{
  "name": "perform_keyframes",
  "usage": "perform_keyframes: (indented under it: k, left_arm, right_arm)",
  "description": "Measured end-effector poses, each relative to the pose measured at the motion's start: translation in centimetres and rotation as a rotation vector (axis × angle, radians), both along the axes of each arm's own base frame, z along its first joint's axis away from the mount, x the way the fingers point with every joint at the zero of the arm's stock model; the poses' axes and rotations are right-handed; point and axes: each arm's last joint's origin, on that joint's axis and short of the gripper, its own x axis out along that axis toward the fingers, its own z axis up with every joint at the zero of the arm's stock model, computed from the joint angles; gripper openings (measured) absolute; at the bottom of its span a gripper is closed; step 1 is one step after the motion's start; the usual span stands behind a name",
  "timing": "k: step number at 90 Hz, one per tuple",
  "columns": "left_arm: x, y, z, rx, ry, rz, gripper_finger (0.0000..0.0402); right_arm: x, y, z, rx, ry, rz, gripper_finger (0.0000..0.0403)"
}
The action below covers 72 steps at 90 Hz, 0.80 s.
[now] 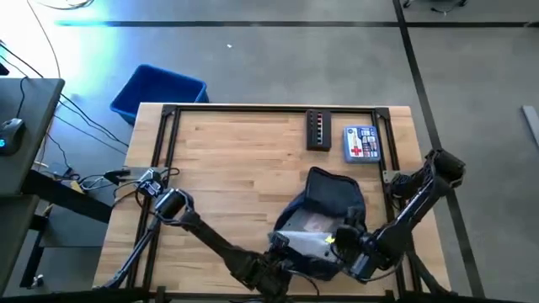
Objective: Unpack backpack
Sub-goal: Put the white zip bag into the backpack
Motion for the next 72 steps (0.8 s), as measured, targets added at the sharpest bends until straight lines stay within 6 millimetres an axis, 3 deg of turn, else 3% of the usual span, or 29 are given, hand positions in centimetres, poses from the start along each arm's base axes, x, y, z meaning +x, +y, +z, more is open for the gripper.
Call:
perform_keyframes:
  k: [20, 33, 45, 54, 72]
  left_arm:
    - [-1.2, -1.8, 0.7, 0.105, -0.097, 0.011, 0.0]
    - [-2.0, -2.7, 1.3, 0.179, -0.17, 0.028, 0.0]
    - [-2.4, -3.5, 1.9, 0.195, -0.201, 0.022, 0.0]
    - [-2.4, -3.5, 1.9, 0.188, -0.198, 0.022, 0.0]
    - [-1.7, -2.7, 1.8, 0.149, -0.174, 0.033, 0.0]
  right_arm:
    - [-0.8, -1.5, -4.4, 0.15, 0.114, -0.141, 0.022]
    - [-1.3, -2.2, -5.0, 0.165, 0.211, -0.199, 0.0202]
    - [-1.6, -1.8, -3.4, 0.113, 0.263, -0.166, 0.0187]
    - [-1.7, -1.0, -0.9, 0.048, 0.246, -0.142, 0.0181]
    - [-1.8, 0.3, 4.7, -0.043, 0.022, -0.16, 0.0174]
